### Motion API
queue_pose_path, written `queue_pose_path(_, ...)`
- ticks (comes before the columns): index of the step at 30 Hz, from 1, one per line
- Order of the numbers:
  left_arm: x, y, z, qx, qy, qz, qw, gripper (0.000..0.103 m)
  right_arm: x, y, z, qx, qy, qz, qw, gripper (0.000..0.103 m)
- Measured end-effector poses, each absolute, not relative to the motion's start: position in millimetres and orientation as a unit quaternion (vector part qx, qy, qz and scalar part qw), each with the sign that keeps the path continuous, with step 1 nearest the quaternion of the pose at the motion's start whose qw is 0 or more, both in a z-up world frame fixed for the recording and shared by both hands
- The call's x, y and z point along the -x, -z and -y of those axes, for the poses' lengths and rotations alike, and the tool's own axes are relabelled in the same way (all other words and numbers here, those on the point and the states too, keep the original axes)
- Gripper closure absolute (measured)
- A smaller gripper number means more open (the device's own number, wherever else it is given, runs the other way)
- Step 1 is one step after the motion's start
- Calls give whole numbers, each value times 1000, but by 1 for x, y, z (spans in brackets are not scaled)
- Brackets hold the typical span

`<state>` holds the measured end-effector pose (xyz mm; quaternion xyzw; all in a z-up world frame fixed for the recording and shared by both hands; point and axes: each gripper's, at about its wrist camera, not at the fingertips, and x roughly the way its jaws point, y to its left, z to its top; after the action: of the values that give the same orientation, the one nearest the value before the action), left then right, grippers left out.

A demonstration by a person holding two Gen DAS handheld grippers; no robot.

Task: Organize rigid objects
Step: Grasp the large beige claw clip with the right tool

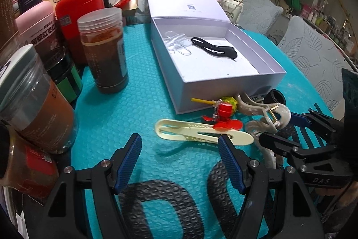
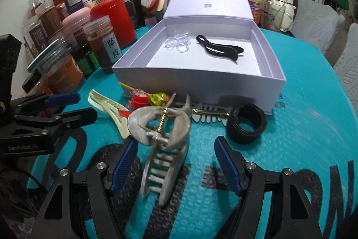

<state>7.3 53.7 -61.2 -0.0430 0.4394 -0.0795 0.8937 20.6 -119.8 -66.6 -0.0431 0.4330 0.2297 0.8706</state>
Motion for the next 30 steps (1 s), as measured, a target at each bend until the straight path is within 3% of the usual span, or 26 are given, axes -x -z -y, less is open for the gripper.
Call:
queue_pose_path(5,-17,58,-57,51,94,-436,894,33,-30,69,113,39,-236,-431,870,32)
queue_pose_path(8,-24,57,-52,47,109,-435,892,33,-34,71,113,35,-241,-431,869,45)
queue_pose_path(10,-27,57,-47,43,118,-435,892,33,-37,71,115,22,-247,-434,866,63)
queue_pose_path(13,-33,56,-38,29,131,-433,891,33,-39,69,122,12,-247,-432,867,70)
queue_pose_path(30,-47,84,-7,-3,179,-493,852,33,-37,65,154,-12,-221,-438,871,71)
